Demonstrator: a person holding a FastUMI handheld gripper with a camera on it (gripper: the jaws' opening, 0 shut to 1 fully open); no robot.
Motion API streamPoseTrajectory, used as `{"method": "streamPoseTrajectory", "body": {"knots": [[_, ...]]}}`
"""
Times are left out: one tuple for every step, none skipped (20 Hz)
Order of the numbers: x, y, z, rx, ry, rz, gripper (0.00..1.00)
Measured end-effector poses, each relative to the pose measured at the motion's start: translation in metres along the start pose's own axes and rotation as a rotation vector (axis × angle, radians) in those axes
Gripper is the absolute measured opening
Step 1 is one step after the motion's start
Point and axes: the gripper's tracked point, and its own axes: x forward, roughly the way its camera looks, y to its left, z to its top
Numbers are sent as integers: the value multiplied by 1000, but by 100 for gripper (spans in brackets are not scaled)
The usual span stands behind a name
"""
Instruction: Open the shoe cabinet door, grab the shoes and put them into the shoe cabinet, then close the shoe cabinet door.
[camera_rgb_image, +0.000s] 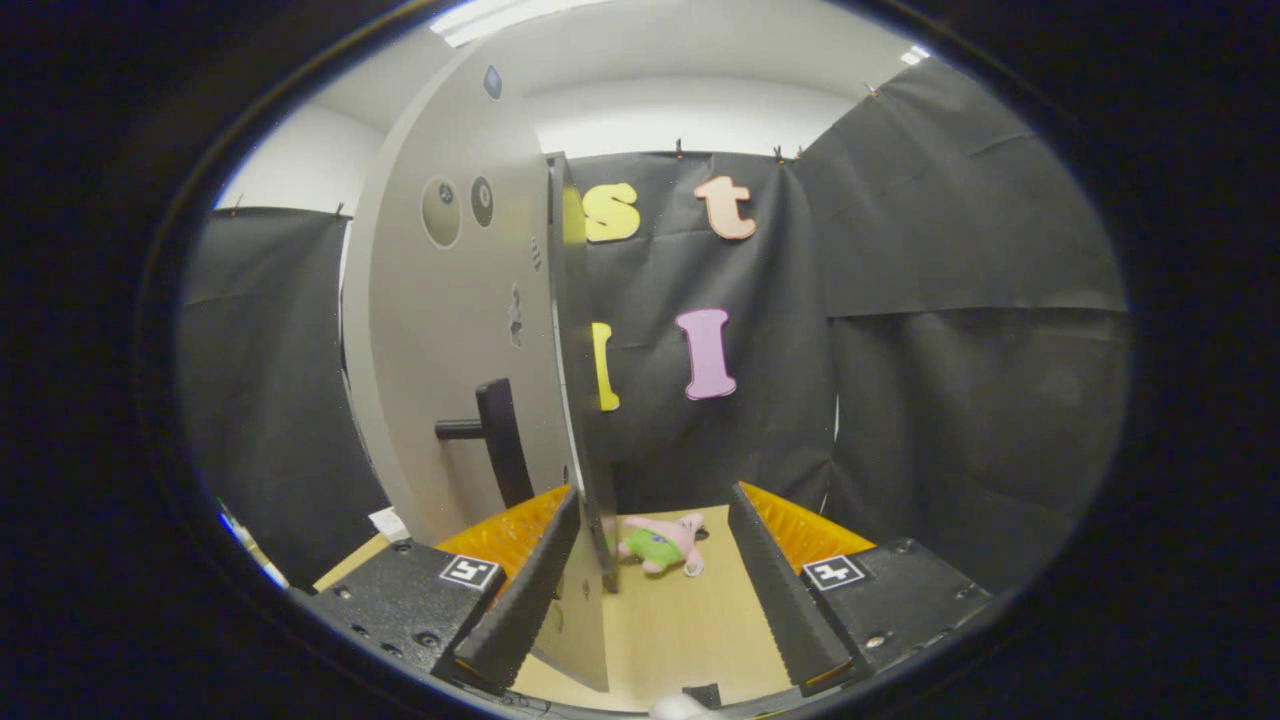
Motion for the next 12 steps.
{"method": "streamPoseTrajectory", "body": {"knots": [[1, 4, -3, -11, 13, 16, 95], [1, 4, -2, -25, 14, 25, 93], [3, 6, -1, -52, 20, 34, 93], [3, 6, 1, -66, 15, 37, 92], [4, 8, 1, -76, 18, 39, 93], [5, 11, 2, -75, 19, 43, 93], [5, 18, 0, -70, 22, 50, 93], [4, 27, -3, -70, 25, 59, 93], [0, 38, -6, -68, 26, 68, 92], [-2, 48, -7, -74, 31, 80, 93], [-3, 59, -8, -77, 30, 90, 92], [-2, 71, -10, -79, 32, 100, 92]]}}
